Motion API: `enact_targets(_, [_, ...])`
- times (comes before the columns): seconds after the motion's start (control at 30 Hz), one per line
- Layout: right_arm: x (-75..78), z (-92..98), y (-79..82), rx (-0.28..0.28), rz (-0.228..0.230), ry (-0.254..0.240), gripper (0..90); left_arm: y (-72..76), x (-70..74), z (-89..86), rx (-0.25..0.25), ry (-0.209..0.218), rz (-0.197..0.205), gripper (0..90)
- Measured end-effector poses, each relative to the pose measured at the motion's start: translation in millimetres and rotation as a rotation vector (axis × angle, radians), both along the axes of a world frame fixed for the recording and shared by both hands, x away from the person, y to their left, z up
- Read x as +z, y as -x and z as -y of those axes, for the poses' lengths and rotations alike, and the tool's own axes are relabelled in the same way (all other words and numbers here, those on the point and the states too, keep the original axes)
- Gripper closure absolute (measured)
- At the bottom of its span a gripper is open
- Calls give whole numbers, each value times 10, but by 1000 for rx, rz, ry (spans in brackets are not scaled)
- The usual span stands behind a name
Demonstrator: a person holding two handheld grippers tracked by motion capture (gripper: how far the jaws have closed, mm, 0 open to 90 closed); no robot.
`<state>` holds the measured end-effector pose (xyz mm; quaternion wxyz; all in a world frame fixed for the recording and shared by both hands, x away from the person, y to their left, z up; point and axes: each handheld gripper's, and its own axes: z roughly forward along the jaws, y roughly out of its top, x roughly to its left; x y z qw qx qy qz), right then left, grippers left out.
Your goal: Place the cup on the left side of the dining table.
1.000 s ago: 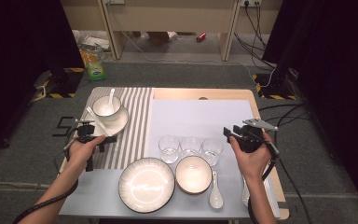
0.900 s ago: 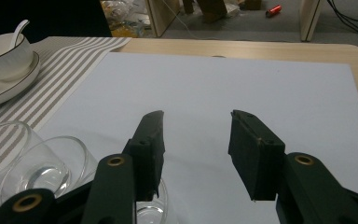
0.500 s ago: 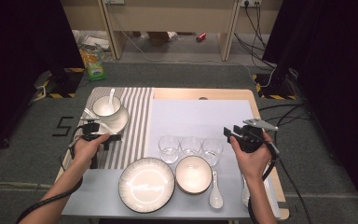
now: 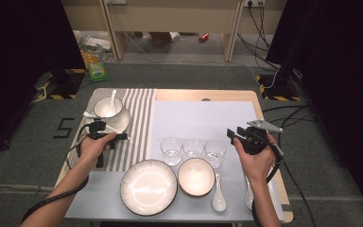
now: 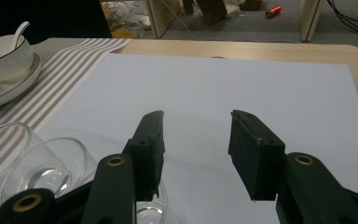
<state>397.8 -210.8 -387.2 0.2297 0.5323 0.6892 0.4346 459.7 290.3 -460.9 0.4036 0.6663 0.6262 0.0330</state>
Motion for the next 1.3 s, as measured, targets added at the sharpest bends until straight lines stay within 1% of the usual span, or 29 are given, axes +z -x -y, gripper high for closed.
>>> enact_targets(0.3, [1, -2, -2, 1, -1, 0, 551, -113, 18, 82, -6, -2, 6, 530])
enact_targets(0.53, [-2, 6, -4, 2, 2, 0, 550, -212, 23, 143, -14, 4, 3, 529])
enact_targets(0.57, [-1, 6, -4, 1, 1, -1, 550, -229, 24, 157, -8, 5, 4, 529])
enact_targets(0.87, [-6, 7, -6, 2, -1, -3, 551, -344, 33, 220, -7, 11, 4, 530])
enact_targets(1.03, [-5, 13, -5, 5, 0, -1, 550, -395, 44, 252, -4, 3, 12, 530])
enact_targets(1.3, [-4, 17, -9, 6, 5, 1, 551, -476, 40, 285, -1, 4, 6, 531])
